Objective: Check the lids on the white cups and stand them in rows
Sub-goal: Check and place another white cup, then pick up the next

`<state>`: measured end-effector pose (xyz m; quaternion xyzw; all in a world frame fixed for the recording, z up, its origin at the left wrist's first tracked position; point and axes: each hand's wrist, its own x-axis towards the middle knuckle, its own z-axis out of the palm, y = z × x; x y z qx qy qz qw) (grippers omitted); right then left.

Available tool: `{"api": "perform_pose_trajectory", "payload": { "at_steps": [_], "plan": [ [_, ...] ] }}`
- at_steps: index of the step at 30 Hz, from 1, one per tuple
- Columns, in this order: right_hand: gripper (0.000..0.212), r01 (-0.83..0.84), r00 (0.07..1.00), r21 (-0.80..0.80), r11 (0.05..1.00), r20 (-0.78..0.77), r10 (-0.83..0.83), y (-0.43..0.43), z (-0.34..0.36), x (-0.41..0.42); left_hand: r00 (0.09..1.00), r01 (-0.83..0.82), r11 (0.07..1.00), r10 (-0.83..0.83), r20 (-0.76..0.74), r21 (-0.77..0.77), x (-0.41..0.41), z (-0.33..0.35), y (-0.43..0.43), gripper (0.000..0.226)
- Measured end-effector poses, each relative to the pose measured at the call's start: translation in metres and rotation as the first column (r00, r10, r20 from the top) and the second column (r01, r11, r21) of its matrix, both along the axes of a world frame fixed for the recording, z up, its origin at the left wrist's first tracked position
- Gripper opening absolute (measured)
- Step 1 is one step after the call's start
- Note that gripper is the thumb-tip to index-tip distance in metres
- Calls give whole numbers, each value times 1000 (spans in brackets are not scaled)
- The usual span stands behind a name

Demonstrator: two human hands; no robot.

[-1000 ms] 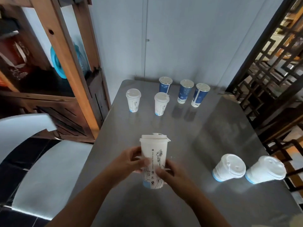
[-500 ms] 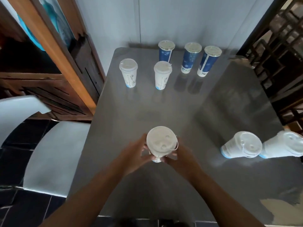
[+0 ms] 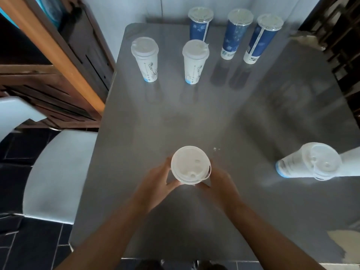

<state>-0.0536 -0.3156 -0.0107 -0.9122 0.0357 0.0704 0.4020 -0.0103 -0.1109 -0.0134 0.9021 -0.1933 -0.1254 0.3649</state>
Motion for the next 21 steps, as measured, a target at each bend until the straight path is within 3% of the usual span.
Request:
{"api": "perform_pose_trajectory", "payload": {
  "at_steps": [7,11,15,18,21],
  "plan": [
    [56,16,999,59,998,-32,-14,-1,-6,-1,1000,1,1000,-1,6,-4,3,-9,-1,67],
    [57,52,998,-10,999,-43,-52,-6,4,-8,995,-27,999,24,-96,-29,-5,-10,-3,82],
    [38,288,940,-43,957,204,-274,-16,40,-6,969,-153,977,118,-217,-149,-18,-11,-14,93],
    [32,199,923,-83,976,350,-159,-2,74,16,955,-208,948,143,-261,-241,-20,-8,-22,95],
    [50,-55,971,-219,974,215,103,24,93,44,956,-222,947,165,-242,-233,-18,-5,-24,86]
  ]
}}
